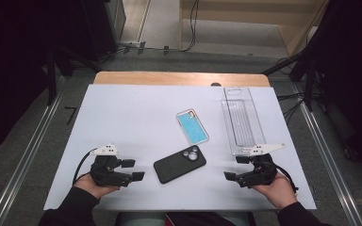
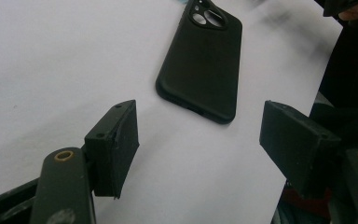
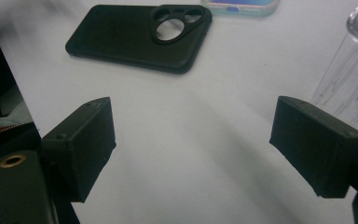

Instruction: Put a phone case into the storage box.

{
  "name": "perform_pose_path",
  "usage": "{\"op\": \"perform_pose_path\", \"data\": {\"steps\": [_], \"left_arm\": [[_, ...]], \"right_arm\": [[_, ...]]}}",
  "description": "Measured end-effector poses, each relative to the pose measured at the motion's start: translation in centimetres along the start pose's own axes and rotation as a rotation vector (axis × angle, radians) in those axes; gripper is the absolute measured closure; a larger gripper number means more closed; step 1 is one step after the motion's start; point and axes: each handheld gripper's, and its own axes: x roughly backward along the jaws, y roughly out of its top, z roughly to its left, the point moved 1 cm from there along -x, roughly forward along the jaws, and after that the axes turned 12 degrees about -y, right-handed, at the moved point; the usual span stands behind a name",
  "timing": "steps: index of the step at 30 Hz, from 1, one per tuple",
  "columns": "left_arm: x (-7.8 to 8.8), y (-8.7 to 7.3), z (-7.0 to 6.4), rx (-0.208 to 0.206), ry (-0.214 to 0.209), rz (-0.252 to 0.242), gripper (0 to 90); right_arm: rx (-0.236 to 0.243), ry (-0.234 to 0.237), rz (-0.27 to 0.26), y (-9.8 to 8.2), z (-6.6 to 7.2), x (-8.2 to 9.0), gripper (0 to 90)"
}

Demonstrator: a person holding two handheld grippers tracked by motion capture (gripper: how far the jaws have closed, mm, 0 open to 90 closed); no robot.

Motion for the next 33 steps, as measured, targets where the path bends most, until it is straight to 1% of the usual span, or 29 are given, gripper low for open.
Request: {"op": "perform_pose_path", "data": {"steps": [4,9,10,12,17,21,24,28,32,33], "left_arm": [[0.03,-0.02,0.15,0.009,0.015,0.007,28.5],[0.11,0.01,0.22,0.010,0.016,0.008,28.5],[0.08,-0.01,0.22,0.016,0.015,0.012,28.5],[0.04,-0.04,0.17,0.013,0.021,0.021,28.5],[0.02,-0.16,0.12,0.002,0.015,0.027,28.4],[0.08,-0.10,0.11,0.001,0.016,0.028,28.4],[0.02,-0.07,0.17,0.005,0.017,0.026,28.4],[0.04,-0.08,0.18,0.006,0.018,0.027,28.4],[0.08,-0.10,0.21,0.005,0.016,0.028,28.4],[0.12,-0.07,0.14,0.002,0.009,0.017,28.4]], "right_arm": [[-0.006,-0.001,-0.004,0.11,0.07,0.18,12.1],[-0.019,-0.001,-0.002,0.17,0.09,0.07,12.1],[-0.025,0.001,0.005,0.14,0.05,-0.01,12.1],[-0.025,0.003,0.006,0.13,0.02,-0.01,12.1],[-0.037,0.000,0.008,0.12,-0.01,0.03,12.1],[-0.031,-0.008,0.009,0.07,0.02,0.03,12.1],[-0.042,-0.012,0.007,0.05,-0.13,0.07,12.1],[-0.031,-0.016,0.007,0.02,-0.20,0.08,12.2],[-0.030,-0.013,0.007,0.04,-0.14,0.03,12.2],[-0.029,-0.013,0.008,0.03,-0.15,0.00,12.2]]}}
